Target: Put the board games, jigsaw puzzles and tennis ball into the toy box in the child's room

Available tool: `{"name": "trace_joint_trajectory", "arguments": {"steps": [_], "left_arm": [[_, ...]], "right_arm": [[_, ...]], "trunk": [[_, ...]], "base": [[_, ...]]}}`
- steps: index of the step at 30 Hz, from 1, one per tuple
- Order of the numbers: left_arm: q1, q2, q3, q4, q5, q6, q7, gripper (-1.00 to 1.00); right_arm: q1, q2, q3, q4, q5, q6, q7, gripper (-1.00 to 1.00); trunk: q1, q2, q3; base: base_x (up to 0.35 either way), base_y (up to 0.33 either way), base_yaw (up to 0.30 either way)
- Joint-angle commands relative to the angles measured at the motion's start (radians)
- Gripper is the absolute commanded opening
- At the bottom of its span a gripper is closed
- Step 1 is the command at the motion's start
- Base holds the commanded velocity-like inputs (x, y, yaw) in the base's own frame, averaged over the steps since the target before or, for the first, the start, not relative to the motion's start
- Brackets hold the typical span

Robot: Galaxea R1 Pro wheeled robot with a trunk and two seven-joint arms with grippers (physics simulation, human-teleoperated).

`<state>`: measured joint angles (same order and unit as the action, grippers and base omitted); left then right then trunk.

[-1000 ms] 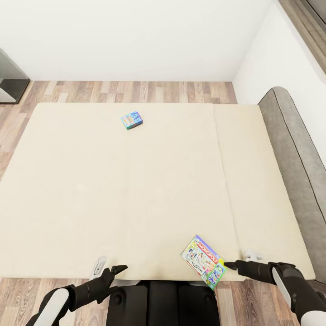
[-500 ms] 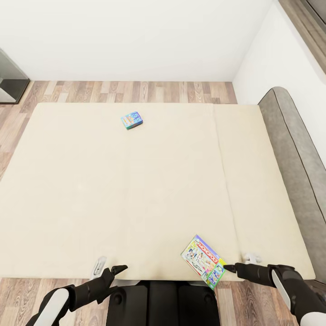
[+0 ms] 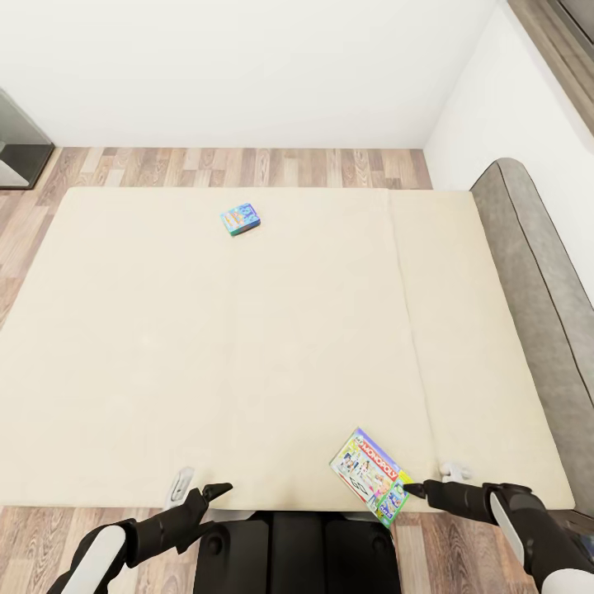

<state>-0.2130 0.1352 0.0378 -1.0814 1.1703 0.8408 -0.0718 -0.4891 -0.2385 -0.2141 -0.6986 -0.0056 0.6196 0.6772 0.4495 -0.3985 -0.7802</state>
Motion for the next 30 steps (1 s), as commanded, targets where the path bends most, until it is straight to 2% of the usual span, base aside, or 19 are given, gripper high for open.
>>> {"name": "trace_joint_trajectory", "arguments": {"steps": [1,18,30], "left_arm": [[0.0,0.0,0.002,0.0,-0.006,0.005,-0.006,1.0],[0.0,0.0,0.002,0.0,-0.006,0.005,-0.006,1.0],[0.0,0.0,0.002,0.0,-0.006,0.005,-0.006,1.0]], "right_arm": [[0.0,0.002,-0.003,-0.001,0.0,0.007,0.003,1.0],[0.0,0.013,0.004,-0.001,-0.001,0.004,0.001,1.0],[0.0,0.027,0.035,-0.001,-0.001,0.003,-0.002,1.0]], "trunk": [[0.001,-0.001,-0.001],[0.001,-0.001,-0.001],[0.001,-0.001,-0.001]], "base": [[0.0,0.0,0.0],[0.0,0.0,0.0],[0.0,0.0,0.0]]}}
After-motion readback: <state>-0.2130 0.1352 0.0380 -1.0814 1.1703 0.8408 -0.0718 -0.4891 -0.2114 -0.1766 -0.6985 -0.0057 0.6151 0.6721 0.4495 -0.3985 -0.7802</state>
